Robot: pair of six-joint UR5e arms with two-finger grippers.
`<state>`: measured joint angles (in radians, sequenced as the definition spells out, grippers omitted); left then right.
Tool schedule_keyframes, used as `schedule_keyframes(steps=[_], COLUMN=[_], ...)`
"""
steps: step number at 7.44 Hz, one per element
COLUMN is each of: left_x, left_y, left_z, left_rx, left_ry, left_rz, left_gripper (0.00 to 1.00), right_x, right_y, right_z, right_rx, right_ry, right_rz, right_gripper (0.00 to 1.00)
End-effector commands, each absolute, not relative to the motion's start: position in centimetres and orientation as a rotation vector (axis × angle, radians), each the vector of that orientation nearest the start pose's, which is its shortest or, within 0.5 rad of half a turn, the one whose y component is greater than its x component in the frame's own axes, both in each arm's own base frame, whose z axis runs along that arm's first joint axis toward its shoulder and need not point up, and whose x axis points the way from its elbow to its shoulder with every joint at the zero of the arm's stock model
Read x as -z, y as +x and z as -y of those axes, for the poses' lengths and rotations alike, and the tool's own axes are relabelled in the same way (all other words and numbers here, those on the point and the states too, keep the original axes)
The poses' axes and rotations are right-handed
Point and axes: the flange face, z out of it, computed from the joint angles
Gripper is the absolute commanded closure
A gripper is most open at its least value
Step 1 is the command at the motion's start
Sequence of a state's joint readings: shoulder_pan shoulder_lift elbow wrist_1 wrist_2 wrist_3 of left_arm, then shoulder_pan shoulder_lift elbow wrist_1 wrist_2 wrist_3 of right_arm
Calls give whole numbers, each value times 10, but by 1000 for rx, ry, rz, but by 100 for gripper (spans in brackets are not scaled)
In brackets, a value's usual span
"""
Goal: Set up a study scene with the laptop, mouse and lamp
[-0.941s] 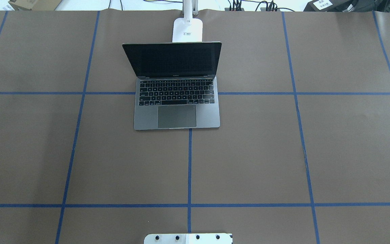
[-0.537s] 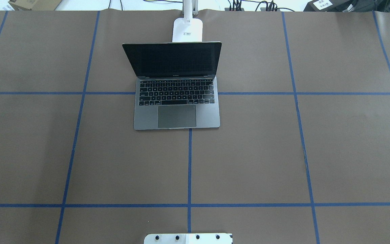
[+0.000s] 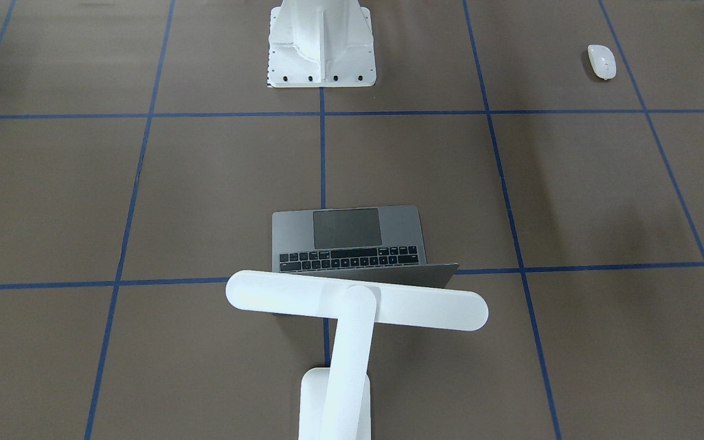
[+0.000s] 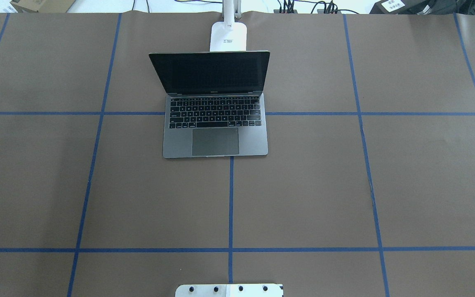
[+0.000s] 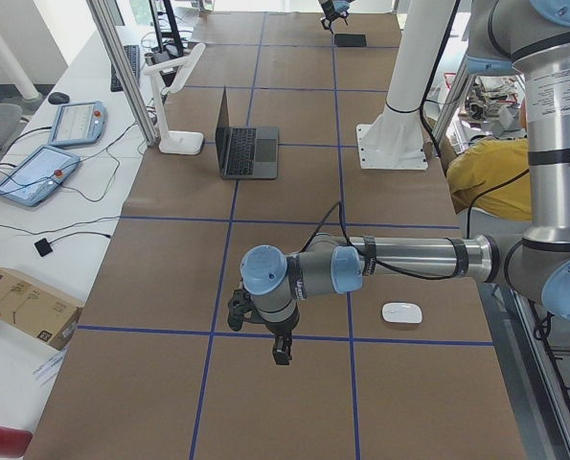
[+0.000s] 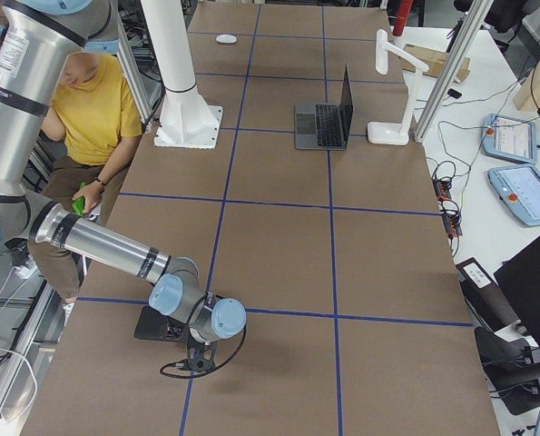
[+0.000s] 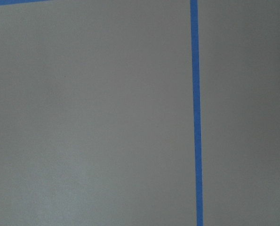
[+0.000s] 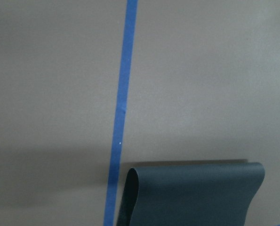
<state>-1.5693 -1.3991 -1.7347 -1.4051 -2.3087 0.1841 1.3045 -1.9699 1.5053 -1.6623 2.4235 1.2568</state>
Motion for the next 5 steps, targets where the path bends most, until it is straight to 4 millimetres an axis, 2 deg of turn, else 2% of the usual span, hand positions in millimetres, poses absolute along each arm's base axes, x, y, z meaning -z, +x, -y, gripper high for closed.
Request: schedule_keyframes(steps=[1, 4, 5], left_x=[-675, -676, -676], left_y=[-66, -66, -65], left_z=[405, 405, 405], left_rx=[-112, -112, -113], left_ry=[-99, -101, -101], left_rz=[-748, -748, -748], left_gripper=[0, 0, 0], right_x=[-838, -837, -837], right_y=[-13, -20, -21], right_z=[244, 245, 246], right_rx=[-1126, -1098, -1094], right_ry=[-1011, -1009, -1008], right_rz=[240, 228, 228], right_gripper=[12, 17, 24])
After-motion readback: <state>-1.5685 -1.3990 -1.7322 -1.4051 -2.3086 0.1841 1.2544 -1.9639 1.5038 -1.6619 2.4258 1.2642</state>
